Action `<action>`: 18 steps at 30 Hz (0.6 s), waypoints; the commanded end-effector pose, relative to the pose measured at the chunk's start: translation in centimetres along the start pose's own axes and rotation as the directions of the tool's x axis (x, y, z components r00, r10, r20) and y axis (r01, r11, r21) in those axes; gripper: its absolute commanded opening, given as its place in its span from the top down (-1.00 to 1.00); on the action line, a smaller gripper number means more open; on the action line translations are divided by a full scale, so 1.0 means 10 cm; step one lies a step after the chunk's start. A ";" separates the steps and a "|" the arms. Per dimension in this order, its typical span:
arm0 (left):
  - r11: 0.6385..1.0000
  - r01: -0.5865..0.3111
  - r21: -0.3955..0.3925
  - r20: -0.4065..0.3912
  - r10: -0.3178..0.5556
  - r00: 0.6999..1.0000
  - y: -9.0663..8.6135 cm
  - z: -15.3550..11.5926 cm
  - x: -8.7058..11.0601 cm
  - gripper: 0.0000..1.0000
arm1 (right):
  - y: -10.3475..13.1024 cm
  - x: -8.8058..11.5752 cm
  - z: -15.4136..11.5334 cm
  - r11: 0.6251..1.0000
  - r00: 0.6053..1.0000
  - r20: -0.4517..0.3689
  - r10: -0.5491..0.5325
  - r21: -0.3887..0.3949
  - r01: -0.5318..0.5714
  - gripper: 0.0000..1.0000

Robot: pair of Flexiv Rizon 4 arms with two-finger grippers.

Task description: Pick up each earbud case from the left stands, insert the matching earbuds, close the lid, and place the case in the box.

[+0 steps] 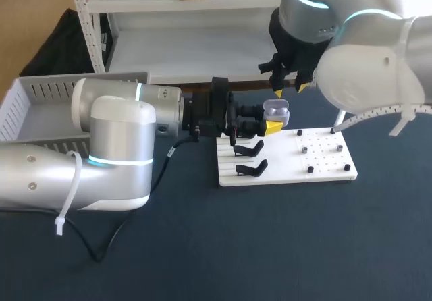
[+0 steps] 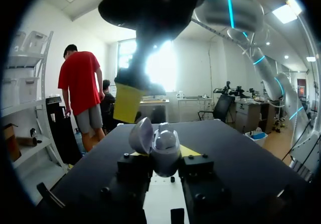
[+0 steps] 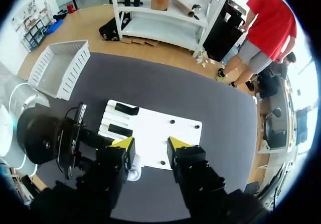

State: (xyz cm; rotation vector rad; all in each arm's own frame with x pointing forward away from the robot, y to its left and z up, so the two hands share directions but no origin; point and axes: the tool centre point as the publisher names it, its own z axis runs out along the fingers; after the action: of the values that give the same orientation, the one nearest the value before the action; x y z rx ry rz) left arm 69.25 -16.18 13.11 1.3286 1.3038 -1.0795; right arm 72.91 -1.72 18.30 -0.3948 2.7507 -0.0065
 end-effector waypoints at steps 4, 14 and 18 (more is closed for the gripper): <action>1.000 0.000 -0.001 -0.001 0.000 1.000 0.01 0.01 0.00 1.00 | 0.04 -0.03 0.11 1.000 1.000 -0.019 -0.008 -0.003 0.007 0.20; 1.000 0.000 -0.001 -0.001 0.000 1.000 0.01 0.01 0.00 1.00 | 0.05 0.08 0.07 1.000 1.000 -0.023 -0.014 -0.006 0.014 0.21; 1.000 0.000 -0.001 -0.001 0.000 1.000 0.01 0.01 0.00 1.00 | 0.06 0.13 0.03 1.000 1.000 -0.020 -0.020 -0.010 0.020 0.19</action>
State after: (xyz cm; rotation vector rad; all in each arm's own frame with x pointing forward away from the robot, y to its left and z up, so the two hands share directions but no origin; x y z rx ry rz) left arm 69.21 -16.19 13.08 1.3291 1.3039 -1.0799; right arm 72.53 -1.14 17.30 -0.4290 2.7792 -0.0064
